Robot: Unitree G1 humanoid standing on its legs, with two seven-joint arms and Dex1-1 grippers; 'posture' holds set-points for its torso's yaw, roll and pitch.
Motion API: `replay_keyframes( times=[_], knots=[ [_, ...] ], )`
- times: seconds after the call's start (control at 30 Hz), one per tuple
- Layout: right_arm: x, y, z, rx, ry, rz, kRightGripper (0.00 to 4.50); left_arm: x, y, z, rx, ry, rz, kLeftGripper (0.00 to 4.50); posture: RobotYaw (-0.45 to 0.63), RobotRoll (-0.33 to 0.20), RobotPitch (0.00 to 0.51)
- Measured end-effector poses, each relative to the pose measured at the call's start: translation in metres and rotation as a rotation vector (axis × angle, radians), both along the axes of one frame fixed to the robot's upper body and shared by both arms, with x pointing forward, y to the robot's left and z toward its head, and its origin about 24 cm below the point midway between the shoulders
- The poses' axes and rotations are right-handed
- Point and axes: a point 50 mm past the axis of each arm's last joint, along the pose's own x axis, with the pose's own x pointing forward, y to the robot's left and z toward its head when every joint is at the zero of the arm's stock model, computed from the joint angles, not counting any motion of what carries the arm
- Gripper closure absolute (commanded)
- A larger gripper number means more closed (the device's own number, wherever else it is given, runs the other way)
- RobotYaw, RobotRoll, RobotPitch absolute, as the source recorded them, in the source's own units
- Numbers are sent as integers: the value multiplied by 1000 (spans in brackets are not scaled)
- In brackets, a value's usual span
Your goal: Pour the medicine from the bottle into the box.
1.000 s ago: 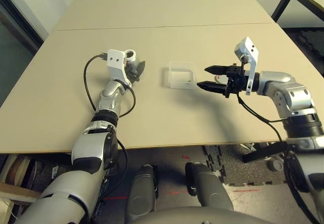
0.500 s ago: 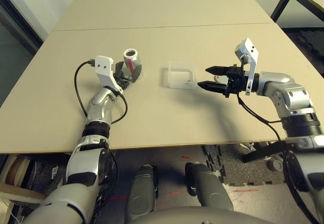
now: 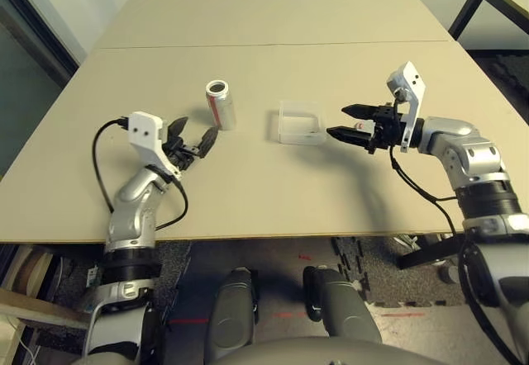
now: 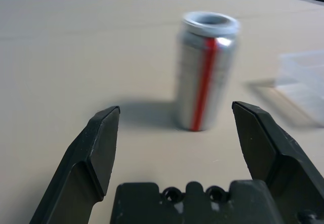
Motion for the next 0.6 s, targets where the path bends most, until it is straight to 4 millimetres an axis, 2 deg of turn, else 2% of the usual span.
replay_keyframes(
  times=[0.13, 0.27, 0.4, 0.6],
  knots=[
    [7, -28, -10, 37, -43, -282, 0, 0, 31, 17, 34, -47, 124, 48, -3, 0, 118],
    [9, -55, -19, 64, -91, -555, 0, 9, 48, 19, 56, -59, 221, 48, -19, 0, 116],
    [6, -76, -24, 77, -143, -765, 0, 20, 58, 17, 31, -57, 296, 48, -22, 0, 116],
    [2, -88, -35, 41, -180, -917, 0, 31, 65, 11, 28, -43, 358, 48, -30, 0, 112]
  ],
)
